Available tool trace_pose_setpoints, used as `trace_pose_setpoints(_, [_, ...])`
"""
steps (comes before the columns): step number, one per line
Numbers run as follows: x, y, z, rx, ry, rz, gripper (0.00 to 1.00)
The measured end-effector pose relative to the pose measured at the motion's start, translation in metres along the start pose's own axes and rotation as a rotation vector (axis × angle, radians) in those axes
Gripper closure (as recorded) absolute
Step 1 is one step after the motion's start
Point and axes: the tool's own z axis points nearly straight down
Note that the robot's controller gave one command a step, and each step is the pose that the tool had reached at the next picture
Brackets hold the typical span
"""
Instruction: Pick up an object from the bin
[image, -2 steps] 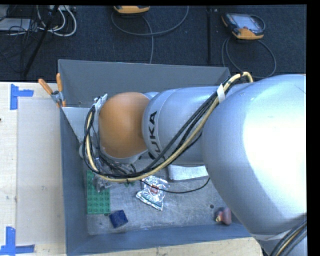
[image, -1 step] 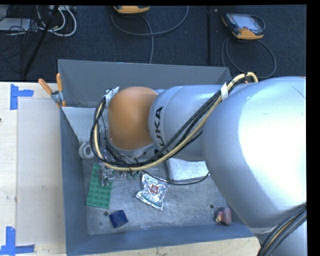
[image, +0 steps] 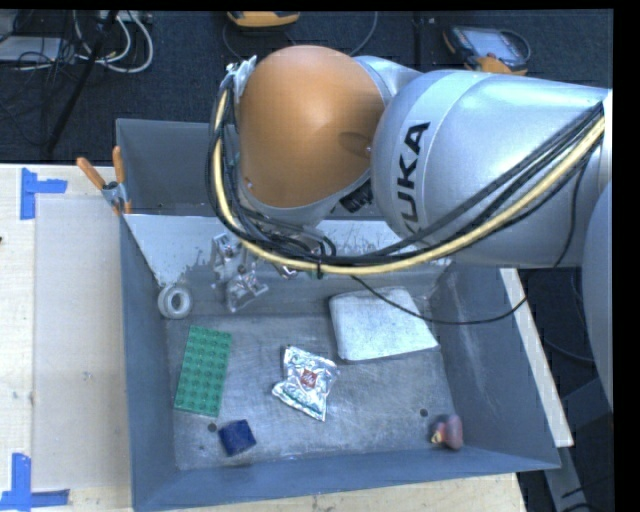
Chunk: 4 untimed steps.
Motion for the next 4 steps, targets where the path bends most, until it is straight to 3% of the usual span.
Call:
trace_pose_setpoints(1, [0.057,-0.019,0.125,-0.001,0.02,0.114,1.0])
trace_pose_setpoints(2, [0.054,-0.02,0.12,-0.001,0.011,0.115,0.0])
trace_pose_setpoints(3, [0.036,0.0,0.202,0.0,-0.004,0.113,0.0])
trace_pose_setpoints(4, [0.034,-0.002,0.198,0.003,-0.01,0.114,1.0])
